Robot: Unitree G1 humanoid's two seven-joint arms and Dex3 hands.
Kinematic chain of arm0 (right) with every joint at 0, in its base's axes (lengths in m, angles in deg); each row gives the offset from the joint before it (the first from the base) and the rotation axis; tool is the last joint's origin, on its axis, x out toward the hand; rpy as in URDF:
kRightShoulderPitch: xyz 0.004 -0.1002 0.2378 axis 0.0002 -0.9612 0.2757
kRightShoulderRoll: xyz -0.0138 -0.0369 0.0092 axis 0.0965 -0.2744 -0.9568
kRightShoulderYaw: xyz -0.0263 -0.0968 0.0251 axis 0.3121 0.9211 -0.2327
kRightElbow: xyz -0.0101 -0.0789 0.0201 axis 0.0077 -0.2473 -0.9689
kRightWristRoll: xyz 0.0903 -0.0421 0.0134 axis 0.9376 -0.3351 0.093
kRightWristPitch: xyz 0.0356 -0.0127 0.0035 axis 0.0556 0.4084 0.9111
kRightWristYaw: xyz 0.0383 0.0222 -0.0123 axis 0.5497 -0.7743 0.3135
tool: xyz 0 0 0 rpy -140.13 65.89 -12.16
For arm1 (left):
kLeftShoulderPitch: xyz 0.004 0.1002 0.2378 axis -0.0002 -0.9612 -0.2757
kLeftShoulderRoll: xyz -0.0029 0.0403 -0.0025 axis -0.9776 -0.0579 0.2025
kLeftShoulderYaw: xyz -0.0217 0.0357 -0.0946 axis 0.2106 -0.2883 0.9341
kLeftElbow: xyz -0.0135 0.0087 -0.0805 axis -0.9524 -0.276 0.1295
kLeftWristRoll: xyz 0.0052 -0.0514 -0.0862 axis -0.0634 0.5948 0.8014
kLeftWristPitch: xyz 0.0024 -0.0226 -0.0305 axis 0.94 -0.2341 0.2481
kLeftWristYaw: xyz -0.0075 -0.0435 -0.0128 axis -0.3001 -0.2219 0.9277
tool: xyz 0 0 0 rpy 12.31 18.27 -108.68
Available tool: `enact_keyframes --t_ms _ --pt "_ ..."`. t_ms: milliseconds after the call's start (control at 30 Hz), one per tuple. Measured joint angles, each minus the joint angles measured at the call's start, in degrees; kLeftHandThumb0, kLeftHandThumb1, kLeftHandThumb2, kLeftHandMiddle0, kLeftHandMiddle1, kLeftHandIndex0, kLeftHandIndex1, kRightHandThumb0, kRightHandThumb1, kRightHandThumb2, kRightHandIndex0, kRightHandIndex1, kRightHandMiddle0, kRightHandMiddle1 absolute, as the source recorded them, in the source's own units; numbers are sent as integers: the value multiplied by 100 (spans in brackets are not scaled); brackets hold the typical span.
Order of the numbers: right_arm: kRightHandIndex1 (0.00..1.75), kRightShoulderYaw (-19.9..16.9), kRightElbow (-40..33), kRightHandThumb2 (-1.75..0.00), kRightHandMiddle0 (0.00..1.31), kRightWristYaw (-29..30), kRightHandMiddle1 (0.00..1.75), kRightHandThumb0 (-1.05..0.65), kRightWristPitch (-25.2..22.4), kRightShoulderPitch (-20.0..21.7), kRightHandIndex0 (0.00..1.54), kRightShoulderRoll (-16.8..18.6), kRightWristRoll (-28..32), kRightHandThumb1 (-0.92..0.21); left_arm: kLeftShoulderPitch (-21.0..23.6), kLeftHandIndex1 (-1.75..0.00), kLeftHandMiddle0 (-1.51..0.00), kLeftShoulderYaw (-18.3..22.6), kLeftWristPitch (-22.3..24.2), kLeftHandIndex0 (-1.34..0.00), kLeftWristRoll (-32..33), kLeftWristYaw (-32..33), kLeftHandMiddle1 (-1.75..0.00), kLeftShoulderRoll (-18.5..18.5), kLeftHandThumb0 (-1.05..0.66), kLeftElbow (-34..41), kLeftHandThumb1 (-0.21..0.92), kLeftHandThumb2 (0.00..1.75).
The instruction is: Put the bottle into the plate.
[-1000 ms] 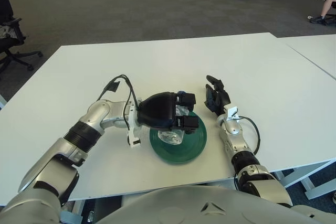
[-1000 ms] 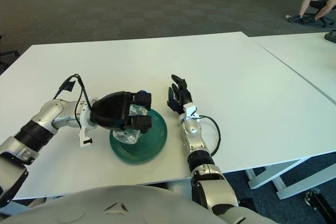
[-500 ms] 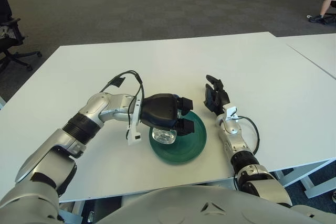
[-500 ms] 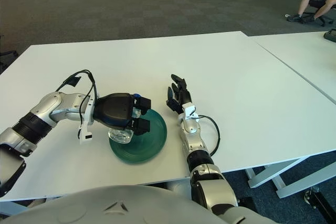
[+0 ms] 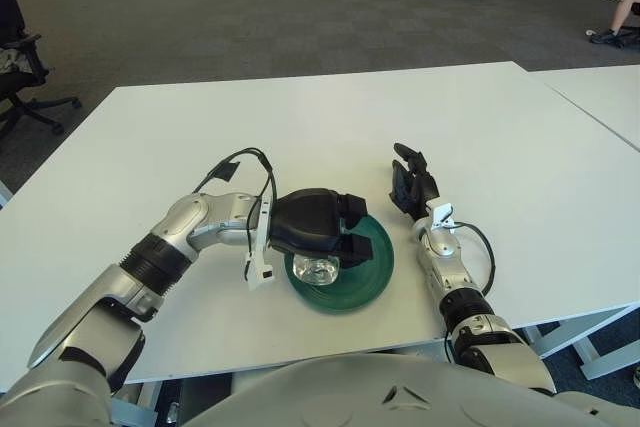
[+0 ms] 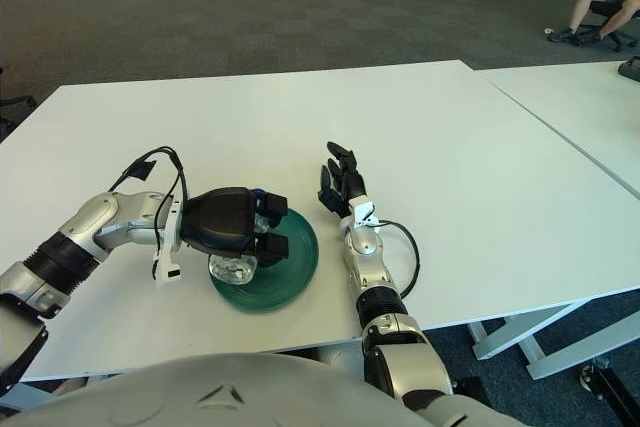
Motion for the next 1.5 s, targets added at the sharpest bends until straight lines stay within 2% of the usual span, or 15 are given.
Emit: enact_keyframes --t_ms 267,633,900,967,1100,1133,1167,1200,1233,1267,1300,1333,1433,1500 --pt "0 8 37 -80 0 39 62 -67 -2 12 27 9 -10 -92 47 -175 -85 127 -52 -61 -297 75 -174 40 0 19 1 168" --pt "0 14 112 -80 0 121 64 -68 15 38 26 2 -45 -92 47 -175 -86 158 -104 -63 -249 75 -175 82 0 -6 -1 170" --pt "1 18 164 -80 0 119 65 -68 43 66 27 -2 -52 -92 69 -174 -82 201 -349 -62 -193 231 -173 140 0 -136 3 165" --pt "1 18 170 -80 0 116 65 -68 47 70 27 -1 -51 -92 69 -167 -77 238 -433 -62 -205 378 -174 185 0 -186 8 157" --pt "1 17 171 -80 0 121 66 -68 61 69 28 -1 -52 -92 70 -152 -51 380 -586 -43 -414 830 -174 318 -1 -271 47 106" --pt "1 17 170 -80 0 123 66 -68 63 68 28 -1 -53 -92 73 -160 -33 405 -612 -34 -498 961 -163 346 -13 -298 63 86" --pt "1 17 166 -80 0 128 66 -68 62 66 28 -1 -54 -92 85 -163 -26 417 -634 -31 -663 1174 -159 373 -18 -334 69 79" --pt "1 17 161 -80 0 135 66 -69 61 66 28 1 -56 -92 98 -142 -17 417 -643 -20 -837 1347 -127 388 -39 -374 77 74" --pt "1 19 152 -80 0 146 66 -69 56 66 28 3 -61 -92 112 -127 -13 414 -636 -13 -1066 1580 -104 397 -52 -408 83 71" --pt "1 22 138 -80 0 157 65 -69 42 67 28 5 -64 -92 122 -114 -11 407 -605 -10 -1320 1799 -90 392 -59 -431 85 72" --pt "1 24 127 -80 0 160 65 -70 32 68 28 6 -64 -92 126 -92 -9 392 -550 -7 -1531 1978 -65 375 -68 -427 87 75" --pt "1 24 111 -80 0 160 64 -70 18 69 28 6 -63 -92 129 -77 -9 374 -460 -4 -1805 2198 -48 350 -75 -407 89 77" --pt "1 16 101 -79 0 152 64 -70 -44 76 28 9 -45 -92 142 -53 -10 319 -177 -1 -2382 2701 -23 251 -84 -348 91 83" --pt "1 -5 128 -78 0 121 64 -70 -102 107 28 13 -4 -92 170 -44 -9 255 -10 -1 -2645 2999 -16 163 -87 -326 92 86"
